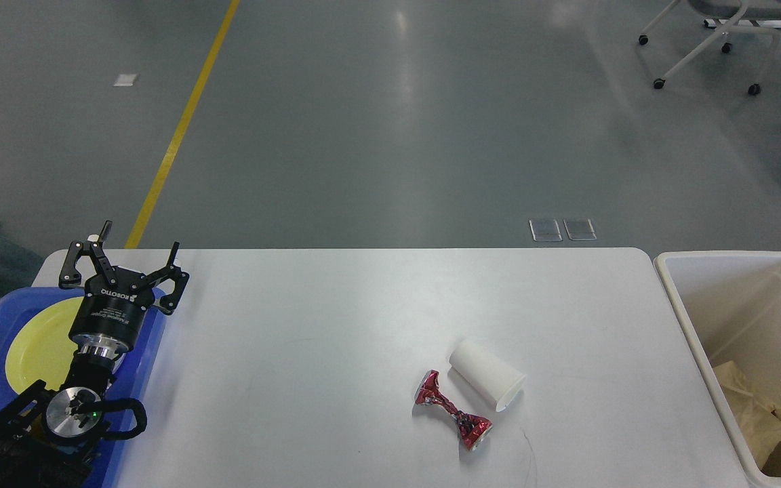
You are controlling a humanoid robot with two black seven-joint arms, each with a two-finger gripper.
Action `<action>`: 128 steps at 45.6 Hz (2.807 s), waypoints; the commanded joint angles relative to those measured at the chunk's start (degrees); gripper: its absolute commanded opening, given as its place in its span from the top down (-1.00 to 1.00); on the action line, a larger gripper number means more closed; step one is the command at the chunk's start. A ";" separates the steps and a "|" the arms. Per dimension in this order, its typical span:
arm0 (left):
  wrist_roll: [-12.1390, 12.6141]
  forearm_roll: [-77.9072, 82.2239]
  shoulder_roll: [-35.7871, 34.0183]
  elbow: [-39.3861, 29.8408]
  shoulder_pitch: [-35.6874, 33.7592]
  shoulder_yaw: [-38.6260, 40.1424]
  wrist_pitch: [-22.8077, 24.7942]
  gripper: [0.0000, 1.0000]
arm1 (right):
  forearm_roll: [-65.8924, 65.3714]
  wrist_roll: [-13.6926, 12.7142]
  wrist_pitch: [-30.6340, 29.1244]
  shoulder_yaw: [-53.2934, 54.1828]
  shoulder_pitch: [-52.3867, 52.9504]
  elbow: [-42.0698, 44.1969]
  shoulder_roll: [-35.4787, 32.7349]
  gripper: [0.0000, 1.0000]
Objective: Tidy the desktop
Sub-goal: 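Raise the right gripper out of the white bin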
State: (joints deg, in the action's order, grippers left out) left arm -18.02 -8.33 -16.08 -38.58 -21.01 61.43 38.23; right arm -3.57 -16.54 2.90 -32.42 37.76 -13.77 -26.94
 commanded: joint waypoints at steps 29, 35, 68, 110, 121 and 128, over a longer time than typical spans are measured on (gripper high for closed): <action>0.00 -0.02 0.00 0.00 0.00 0.00 -0.08 -0.93 | -0.12 -0.07 16.96 1.57 -4.72 5.86 9.45 -1.00; 0.00 -0.02 0.00 0.00 0.00 0.00 0.00 -0.93 | -0.12 -0.07 17.84 1.57 -4.80 5.69 9.54 -1.00; 0.00 -0.02 0.00 0.00 0.00 0.00 0.00 -0.93 | -7.31 -0.69 2.05 1.48 6.87 -5.20 -0.21 -1.00; 0.00 -0.02 0.00 0.00 0.00 0.00 0.00 -0.93 | -8.57 -0.86 -54.14 -24.79 72.61 -48.87 9.10 -1.00; 0.00 -0.02 0.00 0.00 0.00 0.00 0.00 -0.93 | -1.00 -0.86 -57.74 -26.99 91.33 -61.72 11.56 -1.00; 0.00 -0.02 0.00 0.00 0.00 0.00 0.00 -0.93 | 5.32 -0.69 -57.90 -28.92 101.62 -68.13 11.47 -1.00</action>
State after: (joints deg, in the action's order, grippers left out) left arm -18.02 -8.33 -16.08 -38.59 -21.01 61.44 38.22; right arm -1.87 -17.44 -54.92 -59.96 133.03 -77.42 -15.40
